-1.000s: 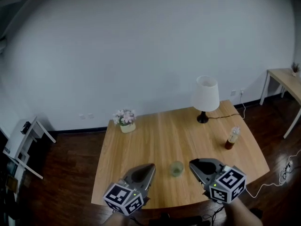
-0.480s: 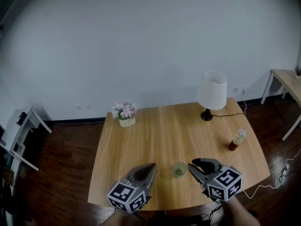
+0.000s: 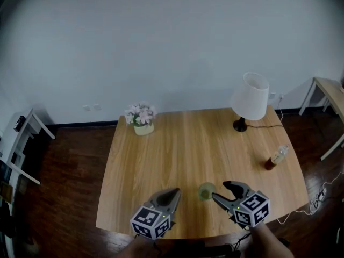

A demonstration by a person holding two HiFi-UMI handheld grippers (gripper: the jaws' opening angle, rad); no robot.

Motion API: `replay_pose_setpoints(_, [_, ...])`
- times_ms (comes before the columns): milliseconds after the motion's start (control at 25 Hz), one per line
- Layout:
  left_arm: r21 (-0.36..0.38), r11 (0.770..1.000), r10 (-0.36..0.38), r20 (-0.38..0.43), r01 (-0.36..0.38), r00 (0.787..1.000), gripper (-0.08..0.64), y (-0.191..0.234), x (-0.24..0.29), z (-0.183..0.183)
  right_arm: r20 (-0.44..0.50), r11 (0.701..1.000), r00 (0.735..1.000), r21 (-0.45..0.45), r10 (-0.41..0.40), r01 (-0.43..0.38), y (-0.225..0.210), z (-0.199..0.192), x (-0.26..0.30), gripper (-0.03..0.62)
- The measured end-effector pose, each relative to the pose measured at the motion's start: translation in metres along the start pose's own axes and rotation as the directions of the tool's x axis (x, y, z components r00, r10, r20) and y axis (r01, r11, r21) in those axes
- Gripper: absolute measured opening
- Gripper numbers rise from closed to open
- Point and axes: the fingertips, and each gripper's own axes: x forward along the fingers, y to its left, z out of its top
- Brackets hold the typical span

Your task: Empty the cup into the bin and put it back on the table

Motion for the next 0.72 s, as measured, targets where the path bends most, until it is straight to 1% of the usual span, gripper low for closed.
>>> replay_pose_setpoints(40, [-0.001, 1.000, 0.004, -0.009, -0.004, 1.000, -0.009, 0.003, 0.003, -0.005, -0.008, 1.000, 1.000, 0.003, -0.002, 0.002, -0.002, -0.003, 0.003, 0.245])
replay_pose_setpoints(120, [-0.012, 1.000, 0.012, -0.029, -0.013, 0.999, -0.009, 0.009, 0.009, -0.015, -0.034, 1.000, 0.999, 0.008, 0.000, 0.000, -0.005, -0.012, 0.010, 0.267])
replay_pose_setpoints(200, [-0.027, 0.999, 0.017, -0.047, -0.018, 0.999, -0.009, 0.013, 0.014, -0.026, -0.062, 1.000, 0.998, 0.009, 0.002, -0.001, -0.008, -0.023, 0.018, 0.267])
replay_pose_setpoints(320, [-0.028, 0.999, 0.025, -0.075, -0.027, 0.997, -0.008, 0.015, 0.021, -0.044, -0.102, 1.000, 0.995, 0.012, 0.006, -0.005, -0.010, -0.040, 0.030, 0.327])
replay_pose_setpoints(360, [-0.021, 0.999, 0.032, -0.086, -0.034, 0.996, -0.008, 0.016, 0.024, -0.050, -0.115, 1.000, 0.993, 0.013, 0.005, -0.004, -0.011, -0.046, 0.035, 0.336])
replay_pose_setpoints(440, [-0.011, 0.999, 0.048, -0.108, -0.049, 0.993, -0.008, 0.019, 0.029, -0.062, -0.138, 1.000, 0.990, 0.014, 0.000, 0.002, -0.014, -0.058, 0.042, 0.336])
replay_pose_setpoints(520, [-0.019, 0.998, 0.057, -0.127, -0.060, 0.990, -0.008, 0.023, 0.033, -0.072, -0.165, 1.000, 0.986, 0.009, -0.003, 0.004, -0.017, -0.071, 0.049, 0.339])
replay_pose_setpoints(560, [-0.025, 0.998, 0.061, -0.134, -0.065, 0.989, -0.008, 0.024, 0.035, -0.077, -0.181, 1.000, 0.983, 0.000, -0.004, 0.005, -0.018, -0.078, 0.052, 0.367])
replay_pose_setpoints(640, [-0.032, 0.997, 0.069, -0.149, -0.075, 0.986, -0.008, 0.026, 0.038, -0.086, -0.211, 1.000, 0.978, -0.023, -0.007, 0.002, -0.020, -0.091, 0.058, 0.373])
replay_pose_setpoints(720, [-0.031, 0.996, 0.074, -0.165, -0.080, 0.984, -0.008, 0.027, 0.040, -0.095, -0.225, 1.000, 0.974, -0.026, -0.002, -0.004, -0.021, -0.100, 0.063, 0.373])
